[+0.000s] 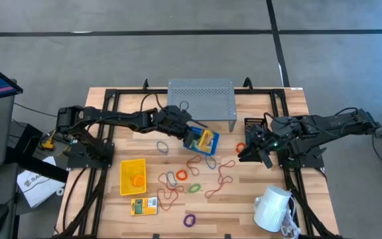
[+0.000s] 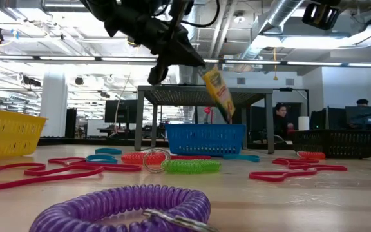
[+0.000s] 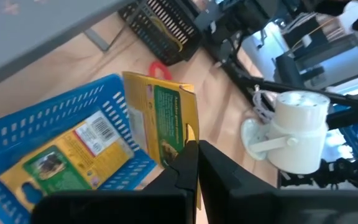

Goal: Pick & Place Office Desk Supplies
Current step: Put the yellow crayon box into the blue bin, then put the red rubber band into the black bin

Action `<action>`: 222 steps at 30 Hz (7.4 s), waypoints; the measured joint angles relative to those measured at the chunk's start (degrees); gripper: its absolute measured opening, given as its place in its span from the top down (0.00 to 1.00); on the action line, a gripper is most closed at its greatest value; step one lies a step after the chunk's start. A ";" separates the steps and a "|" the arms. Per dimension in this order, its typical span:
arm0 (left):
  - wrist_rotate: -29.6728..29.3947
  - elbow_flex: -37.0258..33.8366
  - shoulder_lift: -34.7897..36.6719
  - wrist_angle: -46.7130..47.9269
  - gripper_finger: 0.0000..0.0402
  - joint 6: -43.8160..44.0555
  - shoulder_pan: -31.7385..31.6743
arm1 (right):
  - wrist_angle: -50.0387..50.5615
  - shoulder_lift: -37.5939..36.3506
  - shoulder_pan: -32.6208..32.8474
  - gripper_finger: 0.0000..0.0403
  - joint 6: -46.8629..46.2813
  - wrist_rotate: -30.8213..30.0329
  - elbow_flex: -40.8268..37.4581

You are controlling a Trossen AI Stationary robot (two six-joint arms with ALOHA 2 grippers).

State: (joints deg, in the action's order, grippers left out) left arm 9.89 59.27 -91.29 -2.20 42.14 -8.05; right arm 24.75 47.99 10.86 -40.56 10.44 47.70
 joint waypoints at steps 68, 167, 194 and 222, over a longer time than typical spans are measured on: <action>-7.44 0.02 -5.95 6.44 1.00 -4.80 2.36 | -1.37 0.02 -0.01 0.71 -0.37 0.00 0.02; 18.60 0.00 18.58 31.22 0.79 -23.84 7.76 | 6.99 28.67 0.10 0.84 17.15 -0.22 3.76; 18.62 0.00 18.51 33.91 0.79 -23.74 7.76 | 6.11 49.82 -2.47 0.70 15.05 -8.71 3.87; 16.69 0.00 18.49 33.92 0.79 -23.84 7.76 | 6.03 50.20 -2.24 1.00 13.31 -11.74 3.80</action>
State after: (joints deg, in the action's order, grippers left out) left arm 26.58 59.27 -72.79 31.73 18.31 -0.30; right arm 30.78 98.18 8.62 -27.24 -1.31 51.50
